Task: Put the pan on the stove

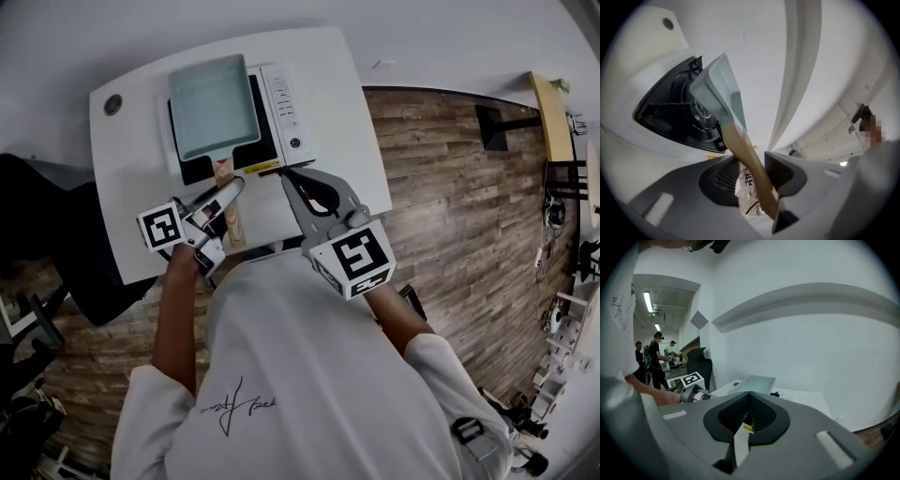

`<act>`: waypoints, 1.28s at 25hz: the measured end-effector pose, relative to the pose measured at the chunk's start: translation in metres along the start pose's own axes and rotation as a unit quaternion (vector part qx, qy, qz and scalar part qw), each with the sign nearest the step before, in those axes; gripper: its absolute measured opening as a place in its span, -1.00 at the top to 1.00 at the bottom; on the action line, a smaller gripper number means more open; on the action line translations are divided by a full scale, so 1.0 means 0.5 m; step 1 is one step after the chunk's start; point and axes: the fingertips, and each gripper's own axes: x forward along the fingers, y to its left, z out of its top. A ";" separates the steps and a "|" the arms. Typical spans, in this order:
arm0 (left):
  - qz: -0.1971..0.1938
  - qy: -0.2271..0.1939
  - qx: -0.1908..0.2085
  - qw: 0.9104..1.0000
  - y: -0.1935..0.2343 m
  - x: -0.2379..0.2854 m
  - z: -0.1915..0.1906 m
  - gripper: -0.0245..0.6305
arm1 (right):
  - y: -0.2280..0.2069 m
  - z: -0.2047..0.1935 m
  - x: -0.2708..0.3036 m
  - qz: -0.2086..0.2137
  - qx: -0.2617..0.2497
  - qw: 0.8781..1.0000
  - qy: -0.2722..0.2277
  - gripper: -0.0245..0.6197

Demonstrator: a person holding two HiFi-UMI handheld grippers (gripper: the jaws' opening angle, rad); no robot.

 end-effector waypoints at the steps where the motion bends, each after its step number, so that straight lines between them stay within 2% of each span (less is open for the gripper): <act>1: -0.003 -0.004 -0.004 1.000 -0.002 0.000 0.002 0.31 | -0.001 0.002 0.006 -0.004 -0.004 1.000 0.000 0.93; 17: 0.024 -0.001 -0.018 1.000 0.051 -0.005 -0.001 0.31 | -0.012 0.012 0.033 -0.018 0.009 1.000 -0.015 0.93; 32: 0.008 -0.019 -0.034 0.999 0.049 0.010 -0.011 0.31 | 0.007 -0.005 0.034 -0.007 0.022 1.000 -0.015 0.93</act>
